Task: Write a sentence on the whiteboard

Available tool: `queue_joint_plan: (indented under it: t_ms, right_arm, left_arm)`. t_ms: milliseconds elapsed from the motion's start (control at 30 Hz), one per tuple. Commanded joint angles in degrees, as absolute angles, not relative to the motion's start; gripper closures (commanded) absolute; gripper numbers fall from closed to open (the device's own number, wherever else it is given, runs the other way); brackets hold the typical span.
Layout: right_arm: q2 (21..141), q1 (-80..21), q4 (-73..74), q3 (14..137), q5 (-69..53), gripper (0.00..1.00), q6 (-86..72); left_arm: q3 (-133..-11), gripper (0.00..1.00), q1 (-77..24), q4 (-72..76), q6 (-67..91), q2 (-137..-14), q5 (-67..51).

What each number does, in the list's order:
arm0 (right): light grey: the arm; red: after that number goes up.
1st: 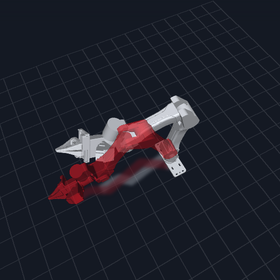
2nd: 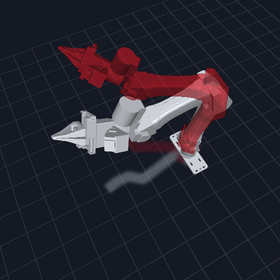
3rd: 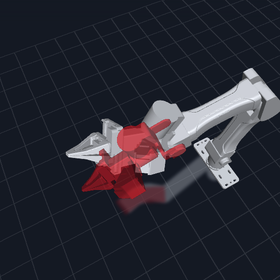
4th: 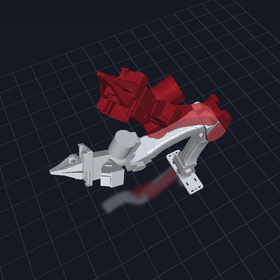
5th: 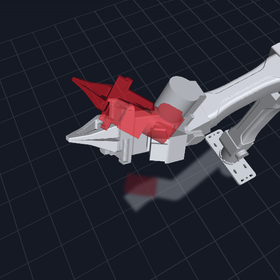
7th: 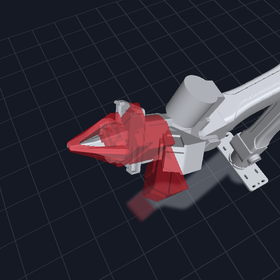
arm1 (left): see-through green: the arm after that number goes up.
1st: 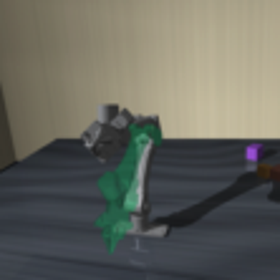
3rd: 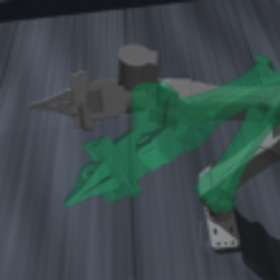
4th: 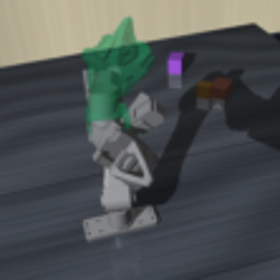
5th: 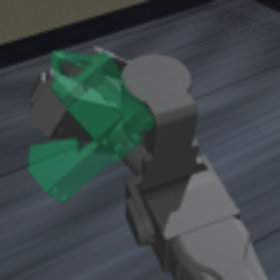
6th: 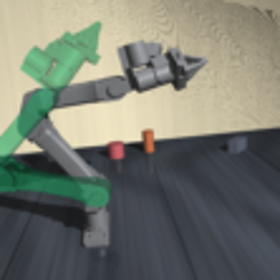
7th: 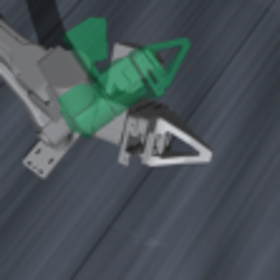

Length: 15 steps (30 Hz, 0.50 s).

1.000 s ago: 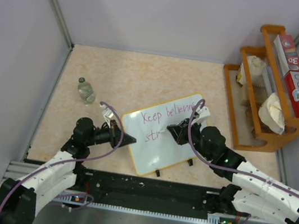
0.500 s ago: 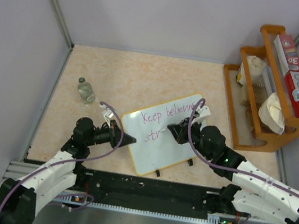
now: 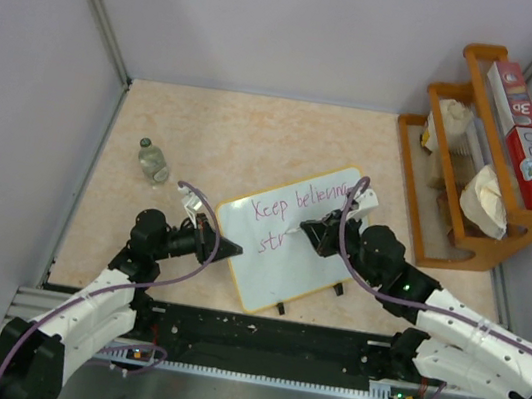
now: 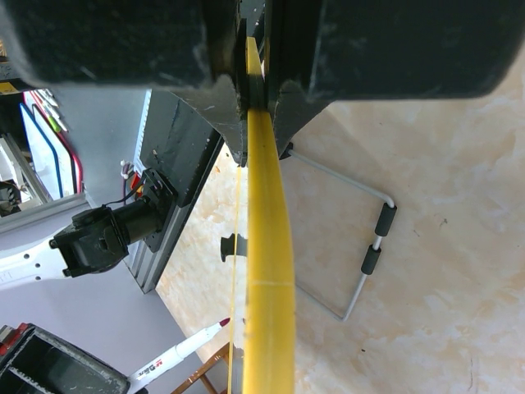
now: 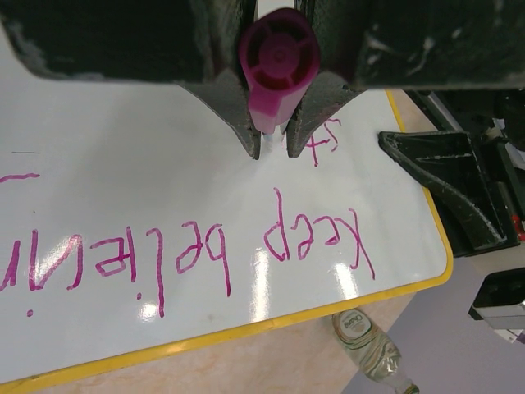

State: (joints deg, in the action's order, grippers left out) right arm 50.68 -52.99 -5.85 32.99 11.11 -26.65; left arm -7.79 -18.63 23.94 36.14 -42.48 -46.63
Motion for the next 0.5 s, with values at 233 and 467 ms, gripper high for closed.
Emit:
queue_joint_plan:
  t_ms: [233, 467]
  right_arm:
    - [47.5, -52.5, -6.6, 33.0, 12.7, 1.0, -26.5]
    - [49.1, -52.4, -6.8, 32.3, 13.5, 1.0, -26.9]
  left_arm:
    - [-5.8, 1.0, -19.2, 20.7, 27.9, -42.5, -48.3]
    - [-5.8, 1.0, -19.2, 20.7, 27.9, -42.5, -48.3]
